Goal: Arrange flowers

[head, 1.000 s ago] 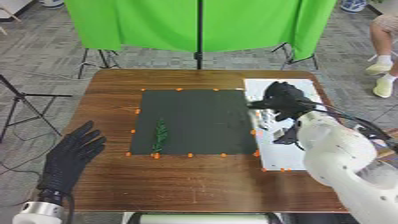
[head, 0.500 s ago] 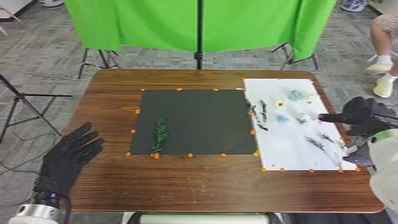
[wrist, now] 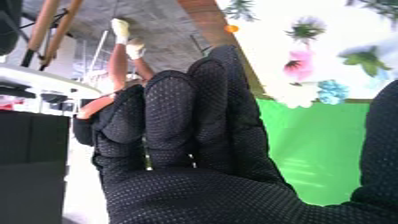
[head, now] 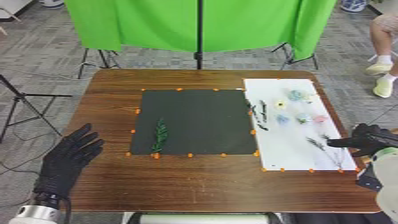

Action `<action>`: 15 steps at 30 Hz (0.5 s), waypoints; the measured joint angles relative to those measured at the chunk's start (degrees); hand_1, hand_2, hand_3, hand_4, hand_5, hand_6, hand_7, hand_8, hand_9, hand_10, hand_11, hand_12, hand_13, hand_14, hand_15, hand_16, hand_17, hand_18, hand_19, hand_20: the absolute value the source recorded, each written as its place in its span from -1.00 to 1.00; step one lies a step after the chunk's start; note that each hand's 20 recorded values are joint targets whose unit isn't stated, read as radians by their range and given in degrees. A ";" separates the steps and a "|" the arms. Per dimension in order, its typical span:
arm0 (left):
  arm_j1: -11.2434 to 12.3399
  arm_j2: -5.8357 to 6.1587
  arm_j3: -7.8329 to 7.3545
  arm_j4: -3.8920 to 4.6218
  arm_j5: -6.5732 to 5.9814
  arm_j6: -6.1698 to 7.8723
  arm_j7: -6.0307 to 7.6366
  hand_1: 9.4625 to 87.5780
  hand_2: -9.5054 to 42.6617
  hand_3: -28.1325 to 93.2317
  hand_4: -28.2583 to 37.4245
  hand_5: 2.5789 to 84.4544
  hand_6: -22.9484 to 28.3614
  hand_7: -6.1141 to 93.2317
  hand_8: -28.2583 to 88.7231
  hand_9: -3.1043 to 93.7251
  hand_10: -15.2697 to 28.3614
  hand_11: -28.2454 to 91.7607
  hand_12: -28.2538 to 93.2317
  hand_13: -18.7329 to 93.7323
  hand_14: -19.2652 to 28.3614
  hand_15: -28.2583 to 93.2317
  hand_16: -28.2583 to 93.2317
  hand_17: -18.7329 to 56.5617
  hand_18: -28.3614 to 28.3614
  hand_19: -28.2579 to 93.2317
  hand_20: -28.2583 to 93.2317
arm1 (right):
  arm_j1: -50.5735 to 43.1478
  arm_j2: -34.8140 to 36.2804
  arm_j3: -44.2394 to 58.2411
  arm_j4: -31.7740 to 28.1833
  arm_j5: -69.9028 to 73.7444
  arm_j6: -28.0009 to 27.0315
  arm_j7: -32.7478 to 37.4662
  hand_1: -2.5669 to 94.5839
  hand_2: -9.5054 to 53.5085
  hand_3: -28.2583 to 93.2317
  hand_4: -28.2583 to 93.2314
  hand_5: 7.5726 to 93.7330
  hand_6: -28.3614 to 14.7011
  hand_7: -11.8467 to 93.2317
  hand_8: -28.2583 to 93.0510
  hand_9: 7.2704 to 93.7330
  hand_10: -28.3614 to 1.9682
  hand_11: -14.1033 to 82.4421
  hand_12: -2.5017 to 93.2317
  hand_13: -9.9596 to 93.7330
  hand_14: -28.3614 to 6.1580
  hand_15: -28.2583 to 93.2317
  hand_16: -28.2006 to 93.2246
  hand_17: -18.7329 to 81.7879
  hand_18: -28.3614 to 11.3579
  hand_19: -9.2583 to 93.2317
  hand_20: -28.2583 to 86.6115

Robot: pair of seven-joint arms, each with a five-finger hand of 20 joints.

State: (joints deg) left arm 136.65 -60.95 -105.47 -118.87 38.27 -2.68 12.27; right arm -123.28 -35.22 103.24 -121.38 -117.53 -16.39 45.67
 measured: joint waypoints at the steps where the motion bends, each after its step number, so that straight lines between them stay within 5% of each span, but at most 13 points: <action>1: 0.00 -0.03 -0.01 0.00 0.00 0.00 -0.01 -0.65 -0.65 0.60 -0.97 -0.27 0.04 -0.48 -0.67 -0.34 0.26 -0.12 -0.25 -0.24 0.40 0.11 -0.52 -0.72 0.74 0.29 -0.37 | 0.01 0.03 -0.35 0.42 -0.72 0.36 0.06 -0.55 -1.00 0.52 -1.00 -0.04 0.00 0.03 -0.78 0.16 -0.12 0.60 -0.11 0.23 -0.23 0.81 -0.01 -0.05 -0.61 0.93 0.23; 15: -0.01 -0.25 -0.10 0.00 0.01 0.15 -0.14 -0.64 -0.65 0.60 -0.97 -0.27 0.04 -0.48 -0.67 -0.34 0.26 -0.12 -0.25 -0.24 0.40 0.11 -0.52 -0.72 0.74 0.29 -0.37 | 1.48 0.20 -4.73 4.91 -3.12 4.22 0.14 -0.49 -1.00 0.51 -1.00 0.08 0.09 0.08 -0.80 0.29 -0.05 0.59 -0.11 0.33 -0.17 0.80 -0.01 0.01 -0.61 0.97 0.21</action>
State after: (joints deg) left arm 136.65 -61.19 -105.58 -118.87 38.27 -2.53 12.13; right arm -121.80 -35.02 98.51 -116.48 -120.64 -12.17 45.81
